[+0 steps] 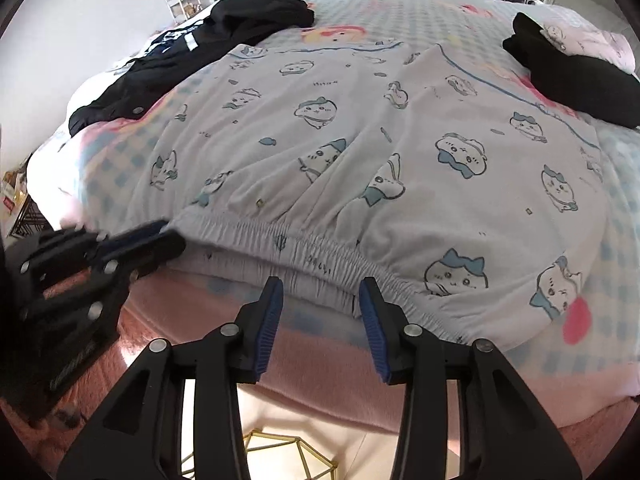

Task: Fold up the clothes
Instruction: 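Close both grippers on the elastic waistband of the pants, then hold the waistband with both grippers, then open both to release it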

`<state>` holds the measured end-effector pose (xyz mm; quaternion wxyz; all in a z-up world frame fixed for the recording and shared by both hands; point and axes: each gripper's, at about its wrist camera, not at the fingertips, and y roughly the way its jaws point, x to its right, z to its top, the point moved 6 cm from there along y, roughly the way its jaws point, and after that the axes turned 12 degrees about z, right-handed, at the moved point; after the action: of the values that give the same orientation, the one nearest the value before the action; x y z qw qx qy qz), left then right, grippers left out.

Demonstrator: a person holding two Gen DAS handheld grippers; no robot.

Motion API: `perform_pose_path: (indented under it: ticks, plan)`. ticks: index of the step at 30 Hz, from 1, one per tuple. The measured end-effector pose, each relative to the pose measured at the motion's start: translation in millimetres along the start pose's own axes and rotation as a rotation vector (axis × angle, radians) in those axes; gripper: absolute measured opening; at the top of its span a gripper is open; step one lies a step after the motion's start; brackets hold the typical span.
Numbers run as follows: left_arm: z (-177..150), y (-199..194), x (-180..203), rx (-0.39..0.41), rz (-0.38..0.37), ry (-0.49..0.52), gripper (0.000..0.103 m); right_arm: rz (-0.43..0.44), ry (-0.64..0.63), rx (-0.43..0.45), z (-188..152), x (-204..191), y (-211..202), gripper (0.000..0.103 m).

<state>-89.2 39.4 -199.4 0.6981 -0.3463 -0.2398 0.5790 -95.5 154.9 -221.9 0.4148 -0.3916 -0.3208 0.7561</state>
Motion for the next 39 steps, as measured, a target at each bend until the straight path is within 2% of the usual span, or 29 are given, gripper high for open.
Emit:
perform_pose_path:
  ticks: [3, 5, 7, 8, 9, 13, 15, 16, 17, 18, 20, 25, 27, 28, 30, 33, 39]
  plan:
    - [1, -4, 2, 0.007, -0.007, -0.002, 0.006, -0.002, -0.013, 0.005, 2, -2, 1, 0.040]
    - [3, -9, 1, 0.015, -0.014, -0.005, 0.006, 0.000, -0.018, 0.016, 4, -3, -2, 0.037]
    - [5, -12, -1, 0.021, -0.016, -0.010, 0.006, 0.014, -0.009, 0.024, 4, -3, -5, 0.024]
    - [5, -13, -1, 0.022, -0.015, -0.010, 0.006, 0.015, -0.005, 0.023, 2, -2, -5, 0.010]
    - [4, -14, -1, 0.023, -0.015, -0.010, 0.006, 0.010, 0.000, 0.024, 1, 1, -6, 0.007]
    - [6, -15, -3, 0.019, -0.032, -0.038, 0.006, 0.040, 0.023, 0.031, -2, 3, -10, 0.007]
    - [9, -17, -8, 0.021, -0.050, -0.073, 0.006, 0.048, 0.008, 0.027, -4, -2, -13, 0.010]
    - [10, -18, -9, 0.025, -0.054, -0.082, 0.006, 0.061, 0.008, 0.028, -5, -5, -15, 0.017]
    - [12, -20, -10, 0.030, -0.058, -0.088, 0.006, 0.077, 0.011, 0.030, -6, -8, -17, 0.036]
    - [13, -21, -11, 0.035, -0.059, -0.089, 0.006, 0.091, 0.010, 0.044, -6, -11, -19, 0.047]
    - [16, -24, -11, 0.046, -0.062, -0.097, 0.006, 0.085, -0.023, 0.071, -4, -20, -21, 0.049]
    - [15, -25, -10, 0.043, -0.070, -0.099, 0.006, -0.009, -0.071, 0.043, 4, -24, -4, 0.048]
    - [12, -22, -9, 0.025, -0.066, -0.094, 0.007, -0.043, -0.045, 0.041, 3, -15, -1, 0.036]
    - [10, -20, -9, 0.016, -0.067, -0.091, 0.007, -0.054, -0.030, 0.041, 2, -10, -2, 0.022]
    - [6, -15, -8, -0.001, -0.068, -0.085, 0.007, -0.067, -0.009, 0.044, -2, -1, -7, 0.010]
    - [2, -9, -6, -0.020, -0.061, -0.071, 0.007, -0.080, 0.021, 0.055, -9, 9, -16, 0.004]
    - [-2, -6, -5, -0.031, -0.060, -0.049, 0.006, -0.047, 0.041, 0.074, -15, 10, -29, 0.001]
